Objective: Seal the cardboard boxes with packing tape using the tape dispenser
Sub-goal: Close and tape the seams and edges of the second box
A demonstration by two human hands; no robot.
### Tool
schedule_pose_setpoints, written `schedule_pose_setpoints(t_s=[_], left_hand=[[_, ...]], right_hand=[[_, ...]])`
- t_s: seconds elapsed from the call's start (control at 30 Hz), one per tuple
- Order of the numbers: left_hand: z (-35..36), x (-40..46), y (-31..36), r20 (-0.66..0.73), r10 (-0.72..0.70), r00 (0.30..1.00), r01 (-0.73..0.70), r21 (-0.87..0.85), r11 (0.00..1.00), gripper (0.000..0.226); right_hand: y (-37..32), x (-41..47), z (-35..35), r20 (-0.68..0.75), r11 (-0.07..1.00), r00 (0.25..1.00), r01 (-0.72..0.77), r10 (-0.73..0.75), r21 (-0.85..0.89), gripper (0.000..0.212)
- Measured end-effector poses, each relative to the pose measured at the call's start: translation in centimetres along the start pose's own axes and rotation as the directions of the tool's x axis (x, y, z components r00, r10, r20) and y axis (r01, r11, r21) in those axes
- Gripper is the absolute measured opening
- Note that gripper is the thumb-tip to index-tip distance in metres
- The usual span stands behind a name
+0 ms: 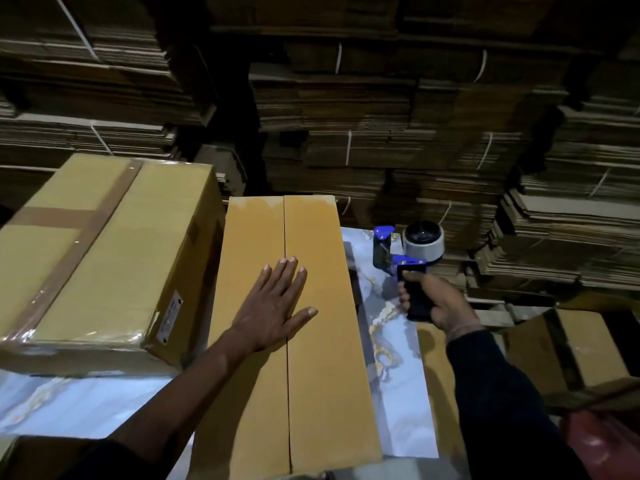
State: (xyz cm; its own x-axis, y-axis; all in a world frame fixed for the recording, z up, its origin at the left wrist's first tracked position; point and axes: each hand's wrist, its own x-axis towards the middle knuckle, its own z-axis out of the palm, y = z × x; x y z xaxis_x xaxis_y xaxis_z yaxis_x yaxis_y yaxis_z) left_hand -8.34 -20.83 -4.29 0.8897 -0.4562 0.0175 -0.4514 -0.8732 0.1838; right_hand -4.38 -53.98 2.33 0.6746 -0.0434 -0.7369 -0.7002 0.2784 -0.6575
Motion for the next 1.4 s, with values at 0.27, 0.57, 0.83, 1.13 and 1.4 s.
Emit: schedule_pose_setpoints(t_s=[0.27, 0.57, 0.83, 1.13, 1.4], left_hand=[[-1.0, 6.7, -5.0, 0.052, 0.055, 0.997, -0.055, -0.003, 0.998, 0.09], [-1.9, 13.2, -11.4, 0.031, 0.093, 0.995, -0.094, 0.01, 0.996, 0.093], [-3.3, 16.6, -16.3, -0.002, -0.031, 1.0, 0.031, -0.045, 0.998, 0.11], [-4.2, 19.8, -19.6, -0.078, -0.383, 0.92, 0.195, -0.758, 0.622, 0.088], [-5.2, 22.9, -22.0, 0.085, -0.379, 0.922, 0.203, -0.937, 0.285, 0.06]], right_hand=[[-6.1, -2.8, 6.6, 0.174, 0.997, 0.985, -0.002, -0.011, 0.074, 0.024], [-8.8, -0.1, 17.2, 0.126, 1.0, 0.992, 0.006, -0.004, -0.018, 0.023], [-12.6, 4.4, 26.0, -0.067, 0.972, 0.997, 0.028, -0.044, -0.232, 0.03], [-13.1, 7.4, 32.0, -0.182, 0.826, 0.96, 0.079, -0.215, -0.559, 0.011], [-12.8, 7.4, 32.1, -0.247, 0.797, 0.938, 0.046, -0.242, -0.603, 0.012]])
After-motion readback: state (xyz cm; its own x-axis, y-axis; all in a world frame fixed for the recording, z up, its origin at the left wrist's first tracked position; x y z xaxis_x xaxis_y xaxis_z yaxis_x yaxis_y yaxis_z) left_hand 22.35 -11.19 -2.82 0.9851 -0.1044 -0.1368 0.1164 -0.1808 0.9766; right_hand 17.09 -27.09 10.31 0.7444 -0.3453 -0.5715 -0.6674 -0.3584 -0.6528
